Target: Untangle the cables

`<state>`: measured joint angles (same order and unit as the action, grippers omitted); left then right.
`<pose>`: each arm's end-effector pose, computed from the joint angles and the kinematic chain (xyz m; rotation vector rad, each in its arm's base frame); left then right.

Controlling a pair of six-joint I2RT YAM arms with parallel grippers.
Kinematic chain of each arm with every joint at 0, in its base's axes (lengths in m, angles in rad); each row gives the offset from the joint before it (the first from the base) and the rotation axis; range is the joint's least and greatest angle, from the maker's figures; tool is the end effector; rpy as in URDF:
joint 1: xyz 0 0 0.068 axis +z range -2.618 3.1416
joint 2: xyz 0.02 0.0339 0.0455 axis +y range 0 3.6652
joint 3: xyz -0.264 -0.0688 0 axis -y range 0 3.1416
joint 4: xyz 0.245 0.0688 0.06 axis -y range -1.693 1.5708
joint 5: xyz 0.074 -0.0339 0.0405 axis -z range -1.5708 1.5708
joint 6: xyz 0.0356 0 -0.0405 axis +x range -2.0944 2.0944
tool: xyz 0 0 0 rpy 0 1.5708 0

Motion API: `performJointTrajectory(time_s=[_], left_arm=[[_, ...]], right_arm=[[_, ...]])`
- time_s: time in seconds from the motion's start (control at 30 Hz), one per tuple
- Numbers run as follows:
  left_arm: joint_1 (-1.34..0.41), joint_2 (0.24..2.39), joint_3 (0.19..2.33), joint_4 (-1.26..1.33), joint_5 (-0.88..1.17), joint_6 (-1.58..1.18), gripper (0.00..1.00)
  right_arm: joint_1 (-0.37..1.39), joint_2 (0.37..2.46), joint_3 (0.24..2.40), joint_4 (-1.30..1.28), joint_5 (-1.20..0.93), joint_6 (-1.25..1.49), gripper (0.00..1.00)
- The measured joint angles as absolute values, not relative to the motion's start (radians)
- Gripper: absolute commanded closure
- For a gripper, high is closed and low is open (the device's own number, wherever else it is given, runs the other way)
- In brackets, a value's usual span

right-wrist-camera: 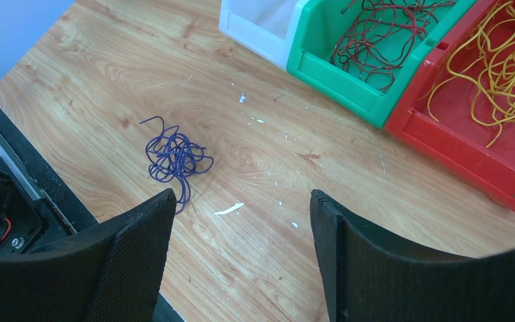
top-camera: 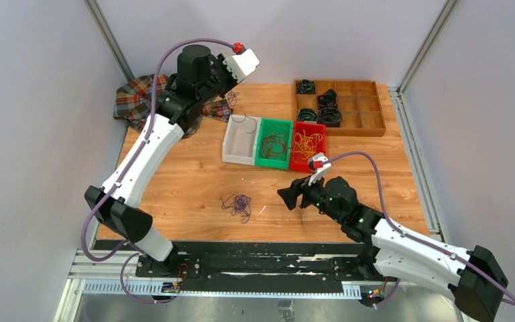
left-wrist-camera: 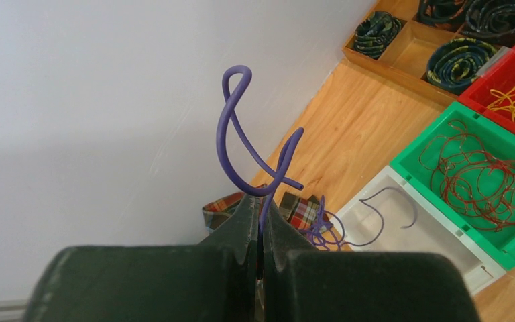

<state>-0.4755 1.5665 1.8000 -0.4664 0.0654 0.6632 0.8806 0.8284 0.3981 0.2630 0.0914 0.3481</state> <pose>0.3100 -0.1622 0.4673 1.0114 1.4936 0.0749 0.1280 0.1499 0.2421 -0.4083 1.7628 0.8134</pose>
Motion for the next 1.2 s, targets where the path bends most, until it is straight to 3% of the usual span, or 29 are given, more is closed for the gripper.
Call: performJointTrajectory(time_s=[0.53,0.97,1.2], left_arm=[[-0.472,1.594,1.637,-0.36,0.029,0.68,0.99],[-0.46,1.584,1.877,-0.345,0.061,0.609,0.99],[-0.46,1.575,1.724,-0.333,0.13,0.526,1.0]], right_arm=[[0.874,0.745,0.384,0.212,0.116,0.348,0.28],[0.871,0.78,0.38,0.205,0.116,0.355,0.29],[0.871,0.784,0.38,0.205,0.116,0.36,0.29]])
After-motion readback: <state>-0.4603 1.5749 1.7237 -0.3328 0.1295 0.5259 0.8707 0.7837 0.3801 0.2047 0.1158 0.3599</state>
